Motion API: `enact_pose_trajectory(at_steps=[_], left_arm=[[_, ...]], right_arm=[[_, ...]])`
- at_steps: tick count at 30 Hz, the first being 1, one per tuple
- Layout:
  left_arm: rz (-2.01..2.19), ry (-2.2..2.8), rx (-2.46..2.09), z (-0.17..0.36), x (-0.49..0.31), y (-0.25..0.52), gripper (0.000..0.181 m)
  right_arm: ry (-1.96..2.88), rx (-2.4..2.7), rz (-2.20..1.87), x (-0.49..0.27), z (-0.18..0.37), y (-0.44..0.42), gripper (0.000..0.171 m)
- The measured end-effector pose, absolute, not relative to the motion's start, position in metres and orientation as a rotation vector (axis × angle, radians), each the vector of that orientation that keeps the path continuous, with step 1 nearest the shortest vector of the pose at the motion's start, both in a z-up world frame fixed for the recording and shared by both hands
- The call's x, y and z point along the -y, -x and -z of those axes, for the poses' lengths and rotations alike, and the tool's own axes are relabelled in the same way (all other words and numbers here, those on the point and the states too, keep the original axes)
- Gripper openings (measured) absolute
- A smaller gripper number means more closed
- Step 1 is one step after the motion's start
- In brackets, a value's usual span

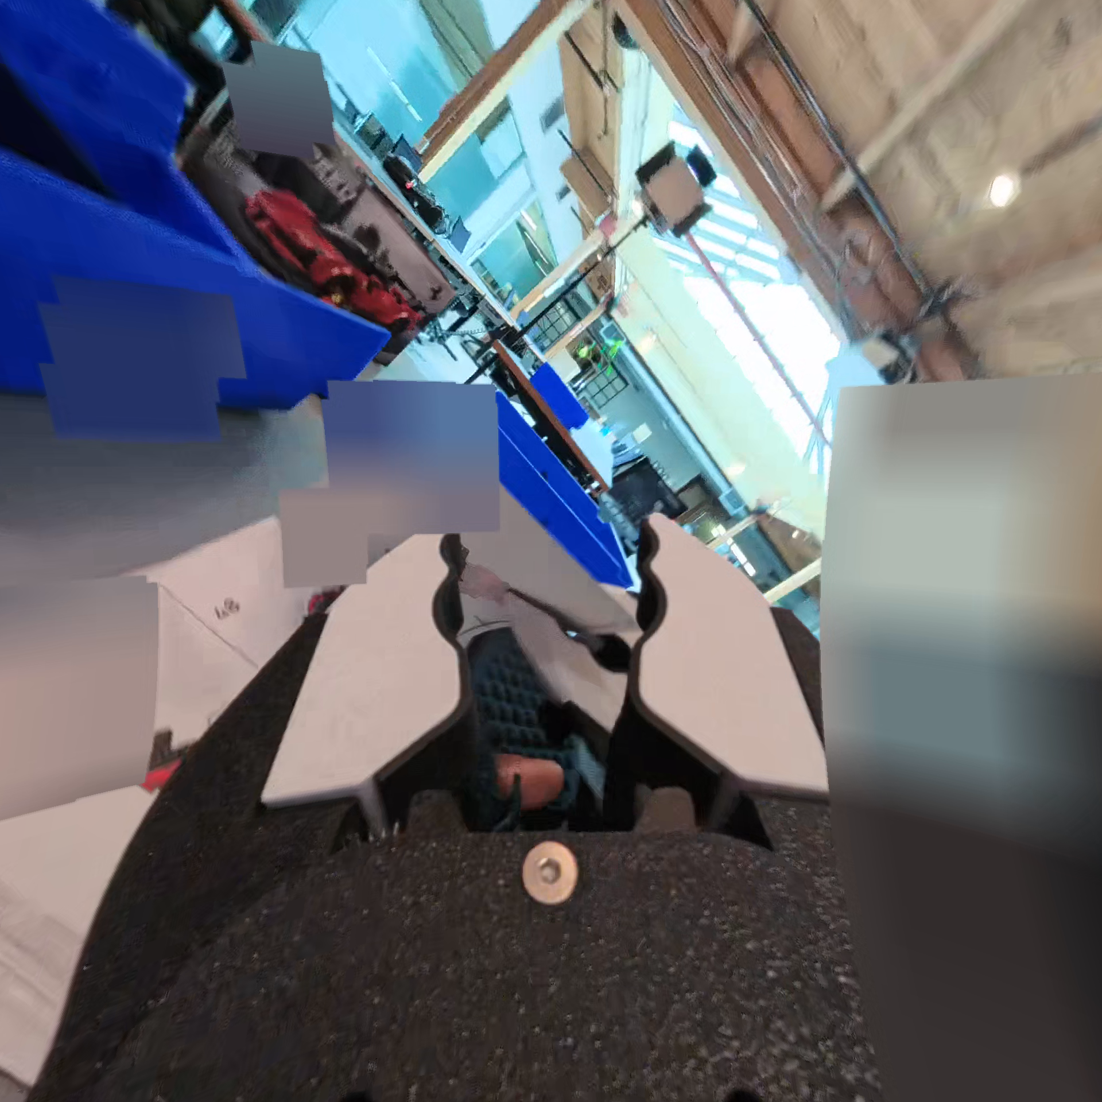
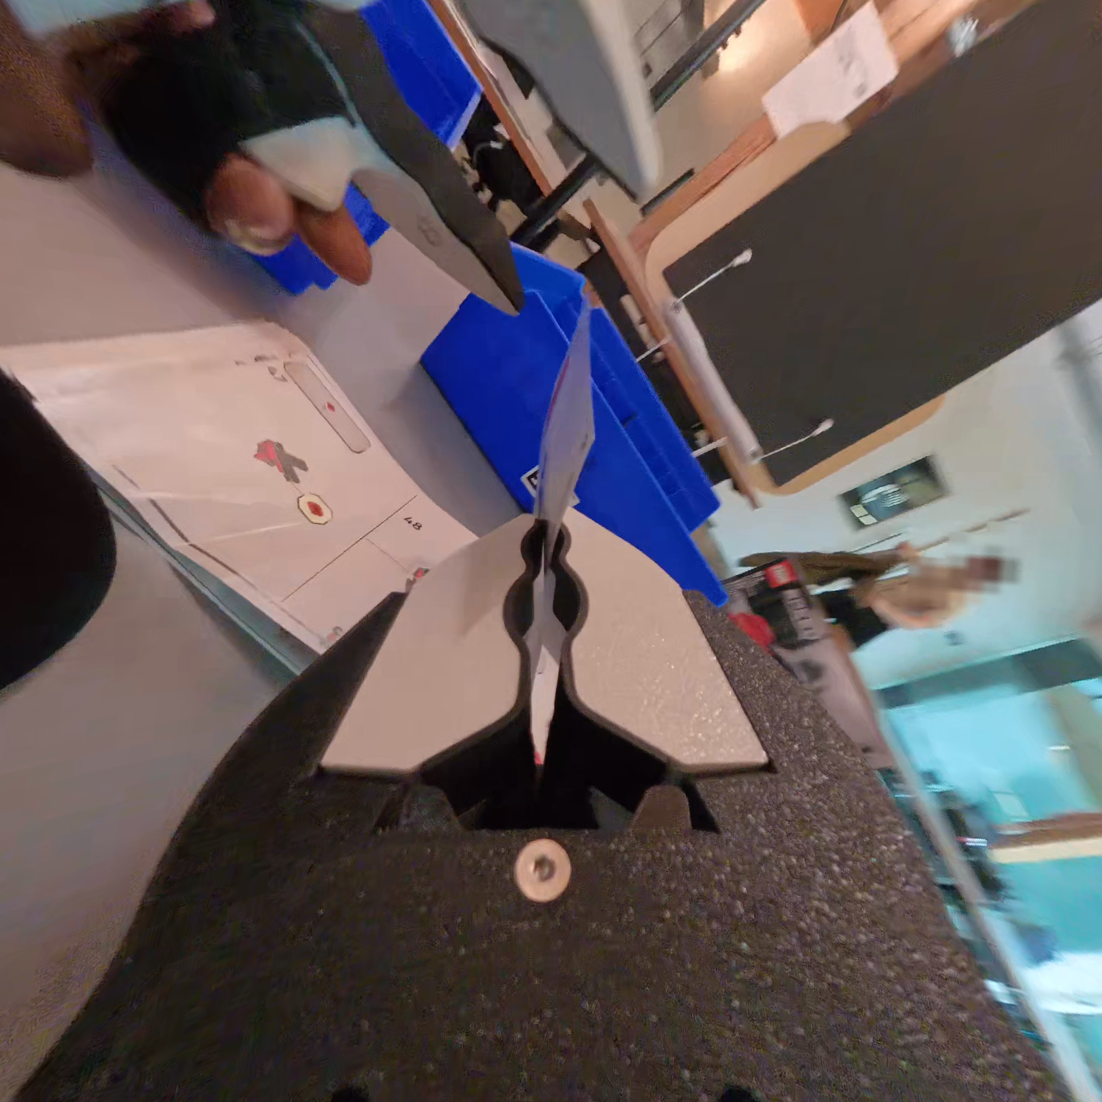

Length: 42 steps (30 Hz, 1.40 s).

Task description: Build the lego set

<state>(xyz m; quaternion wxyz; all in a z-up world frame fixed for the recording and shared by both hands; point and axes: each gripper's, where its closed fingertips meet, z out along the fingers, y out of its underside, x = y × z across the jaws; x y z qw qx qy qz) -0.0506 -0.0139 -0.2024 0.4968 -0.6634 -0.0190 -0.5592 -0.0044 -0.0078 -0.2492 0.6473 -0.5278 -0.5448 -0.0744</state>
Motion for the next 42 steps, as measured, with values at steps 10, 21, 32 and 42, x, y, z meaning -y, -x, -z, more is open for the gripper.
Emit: enact_pose_trajectory(at_steps=[10,21,32,42], left_arm=[[1.197,1.841,0.026,0.25,0.011,0.07,0.0],[0.749,2.071,-0.266,0.28,0.019,0.128,0.0],[0.298,2.25,-0.475,0.327,0.034,0.147,0.0],[0.113,2.18,-0.556,0.315,0.033,0.145,0.0]], right_arm=[[1.031,1.407,0.288,0.037,0.273,0.038,0.016],[1.612,1.665,-0.789,-0.007,0.308,-0.026,0.0],[2.317,1.542,-1.797,0.0,0.353,-0.008,0.0],[2.338,1.5,-1.776,-0.001,0.355,-0.008,0.0]])
